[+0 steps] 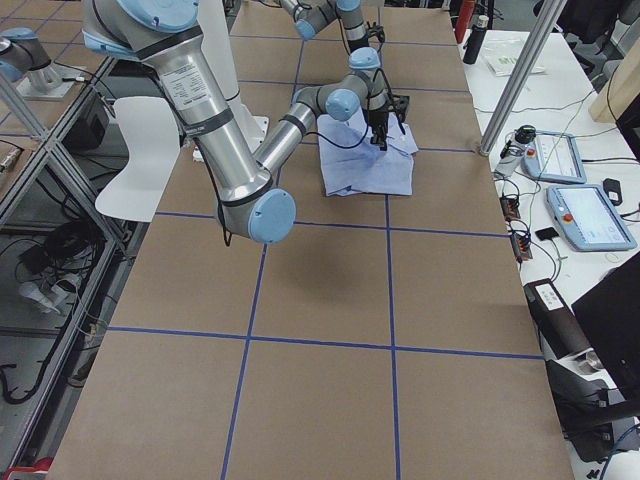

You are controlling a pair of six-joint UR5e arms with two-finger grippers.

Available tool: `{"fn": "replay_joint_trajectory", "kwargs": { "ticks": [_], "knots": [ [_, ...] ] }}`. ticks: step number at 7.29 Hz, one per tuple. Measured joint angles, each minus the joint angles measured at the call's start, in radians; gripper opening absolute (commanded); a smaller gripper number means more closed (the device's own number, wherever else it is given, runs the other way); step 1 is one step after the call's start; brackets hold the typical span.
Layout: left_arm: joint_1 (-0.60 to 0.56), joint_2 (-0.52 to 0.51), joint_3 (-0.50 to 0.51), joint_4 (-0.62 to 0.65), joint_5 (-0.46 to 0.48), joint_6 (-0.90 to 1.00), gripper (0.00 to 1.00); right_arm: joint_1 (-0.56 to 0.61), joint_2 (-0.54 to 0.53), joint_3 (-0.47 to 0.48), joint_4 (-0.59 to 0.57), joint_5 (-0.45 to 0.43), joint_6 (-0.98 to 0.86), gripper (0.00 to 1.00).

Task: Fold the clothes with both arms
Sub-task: 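Lift the hem with both grippers and carry it toward the collar, then lay the hem near the collar and open both grippers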

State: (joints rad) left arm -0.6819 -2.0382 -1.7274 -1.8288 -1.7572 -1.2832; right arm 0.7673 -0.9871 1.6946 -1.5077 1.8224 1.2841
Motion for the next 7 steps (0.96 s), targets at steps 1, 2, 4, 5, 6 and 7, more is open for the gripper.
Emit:
{"fn": "replay_joint_trajectory", "kwargs": {
  "ticks": [1,2,4,5,6,7],
  "knots": [
    [0.0,-0.016,0.068,-0.047,0.0,0.026,0.0,0.0,0.006,-0.082,0.072,-0.001,-0.015,0.0],
    [-0.004,-0.024,0.112,-0.082,0.0,0.069,0.0,0.0,0.007,-0.141,0.126,-0.002,-0.036,0.0],
    [-0.027,-0.028,0.14,-0.109,-0.007,0.156,0.37,0.01,0.007,-0.18,0.16,-0.002,-0.08,0.51],
    [-0.04,-0.028,0.143,-0.112,-0.009,0.175,0.99,0.013,0.006,-0.184,0.163,-0.002,-0.088,1.0],
    [-0.049,-0.028,0.143,-0.113,-0.01,0.192,1.0,0.013,0.006,-0.185,0.163,-0.002,-0.089,1.0],
    [-0.062,-0.028,0.143,-0.114,-0.025,0.223,1.0,0.015,0.009,-0.184,0.164,-0.002,-0.09,1.0]
  ]
}}
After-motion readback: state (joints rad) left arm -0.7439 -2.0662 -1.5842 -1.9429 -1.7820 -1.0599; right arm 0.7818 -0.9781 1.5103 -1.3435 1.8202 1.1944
